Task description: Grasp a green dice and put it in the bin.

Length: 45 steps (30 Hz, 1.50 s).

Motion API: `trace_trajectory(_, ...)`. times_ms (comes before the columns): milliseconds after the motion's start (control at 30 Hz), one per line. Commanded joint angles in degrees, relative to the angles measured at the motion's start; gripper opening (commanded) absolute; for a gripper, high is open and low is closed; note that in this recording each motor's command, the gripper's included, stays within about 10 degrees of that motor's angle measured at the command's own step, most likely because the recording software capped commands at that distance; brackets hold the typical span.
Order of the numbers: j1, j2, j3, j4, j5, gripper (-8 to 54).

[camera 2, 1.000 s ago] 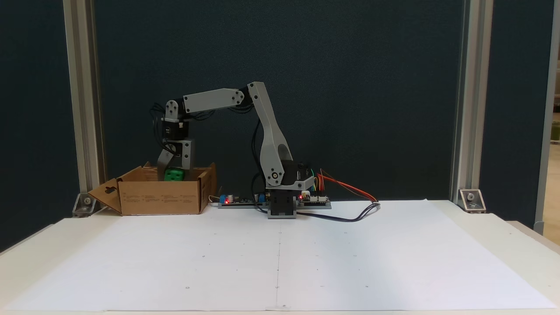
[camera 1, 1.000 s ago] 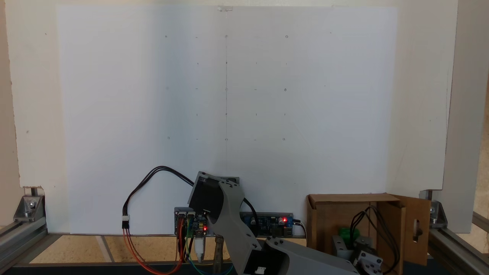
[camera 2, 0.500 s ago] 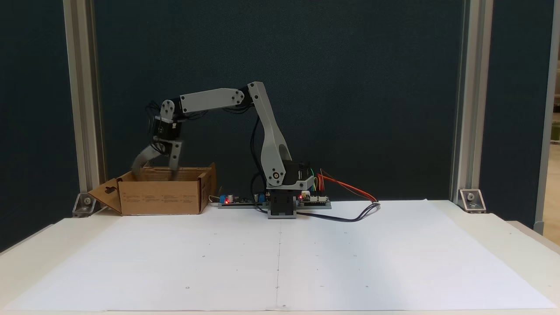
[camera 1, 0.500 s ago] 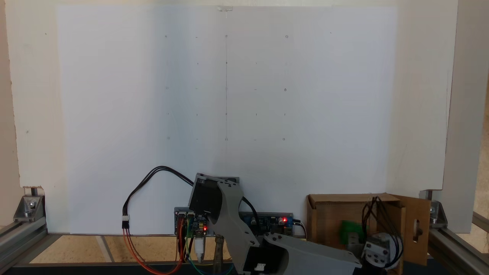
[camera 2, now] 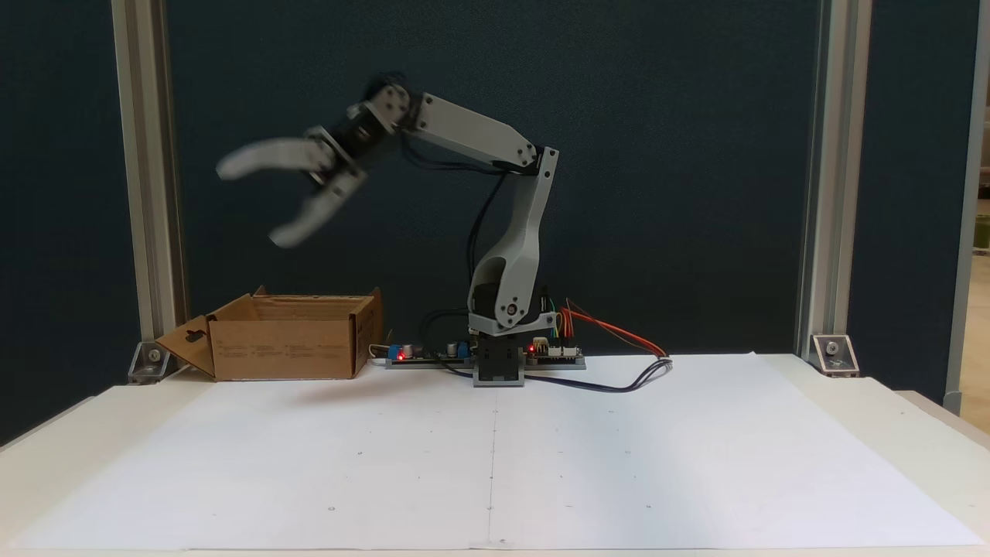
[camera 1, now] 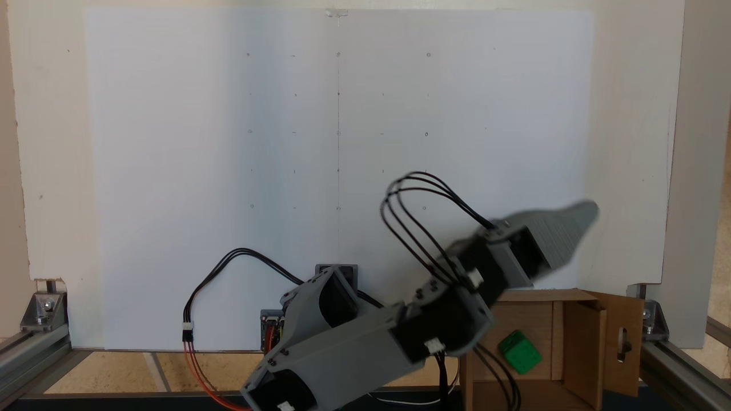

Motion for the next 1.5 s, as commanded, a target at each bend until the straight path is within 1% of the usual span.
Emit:
trace_trajectory(0, -9.0, 1.8, -1.1, -2.2, 2.8, 43.2)
trace_trajectory(200, -34.0, 5.7, 6.4, -12.0, 3.5, 43.3)
trace_trajectory(367, -54.5, 9.8, 20.2, -25.4, 3.7, 43.3)
trace_trajectory(533, -53.5, 17.2, 39.1, -38.1, 3.6, 43.3)
trace_trajectory(667, -53.1, 22.9, 51.4, -47.8, 3.3, 43.3)
trace_trajectory(767, -53.1, 28.8, 59.1, -55.4, 3.3, 43.4)
trace_trajectory(1300, -52.8, 29.1, 85.4, -93.2, 2.6, 43.5)
trace_trajectory(1467, -52.7, 29.0, 91.0, -104.4, 2.7, 43.8)
